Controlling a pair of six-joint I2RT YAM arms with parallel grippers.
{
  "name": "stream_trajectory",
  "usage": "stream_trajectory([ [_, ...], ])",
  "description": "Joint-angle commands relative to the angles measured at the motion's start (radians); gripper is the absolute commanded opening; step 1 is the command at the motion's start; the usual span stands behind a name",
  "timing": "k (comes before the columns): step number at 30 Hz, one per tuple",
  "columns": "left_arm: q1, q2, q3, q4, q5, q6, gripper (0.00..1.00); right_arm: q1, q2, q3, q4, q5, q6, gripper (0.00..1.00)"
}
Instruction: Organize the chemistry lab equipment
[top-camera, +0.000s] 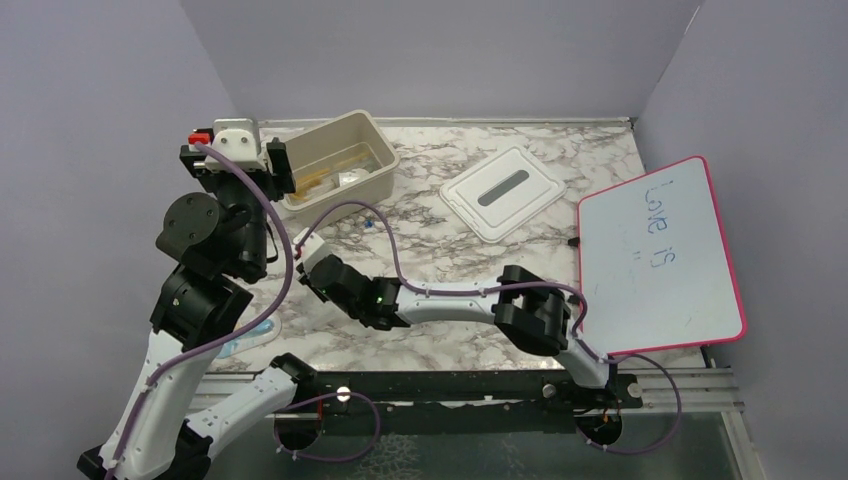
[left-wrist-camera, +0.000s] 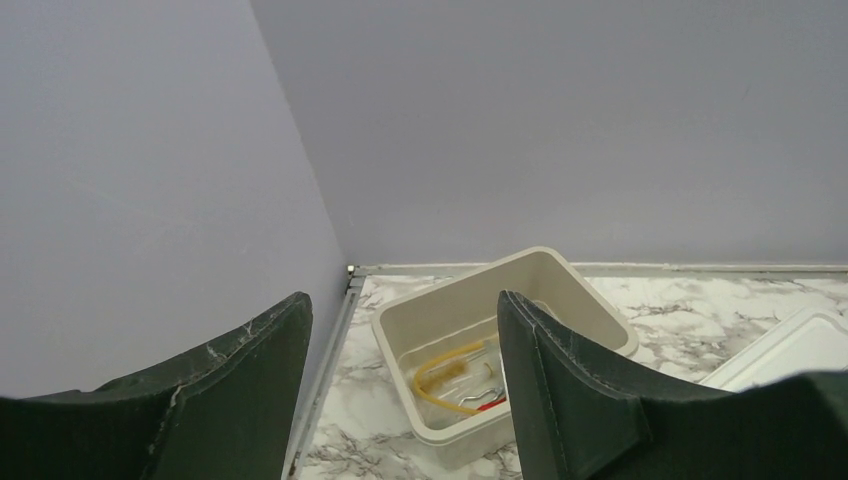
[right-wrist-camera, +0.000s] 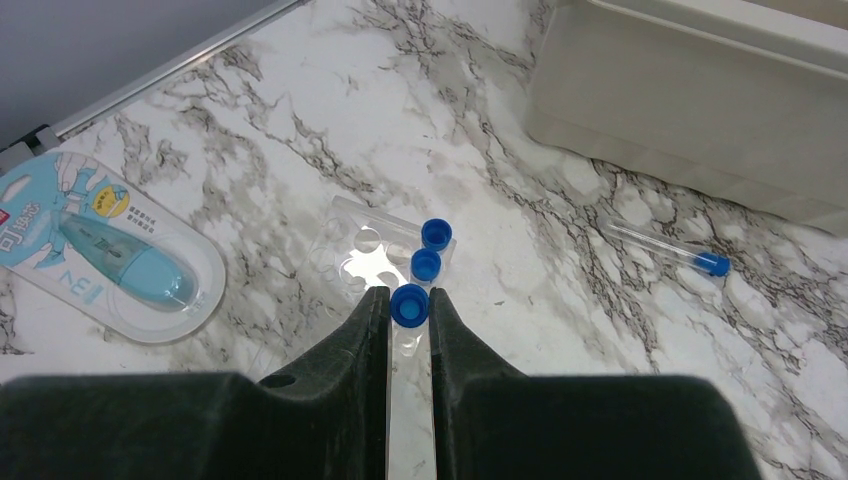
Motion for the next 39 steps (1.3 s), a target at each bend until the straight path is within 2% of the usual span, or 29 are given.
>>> stream_trajectory([
  [1, -0.008, 0.000, -0.013, 0.023, -0.014, 0.008, 0.71, 0.010, 0.036, -0.005, 0.082, -0.022, 0.005, 0.13],
  [11, -0.009, 0.003, -0.016, 0.019, -0.010, 0.008, 0.72, 0.012, 0.069, -0.002, 0.086, 0.033, 0.007, 0.13],
  [29, -0.008, 0.004, -0.033, 0.019, -0.007, 0.013, 0.72, 0.013, 0.080, 0.025, -0.021, 0.058, 0.077, 0.13],
  [39, -0.011, 0.006, -0.029, 0.018, -0.009, 0.013, 0.72, 0.013, 0.146, 0.097, -0.057, 0.080, 0.074, 0.17],
])
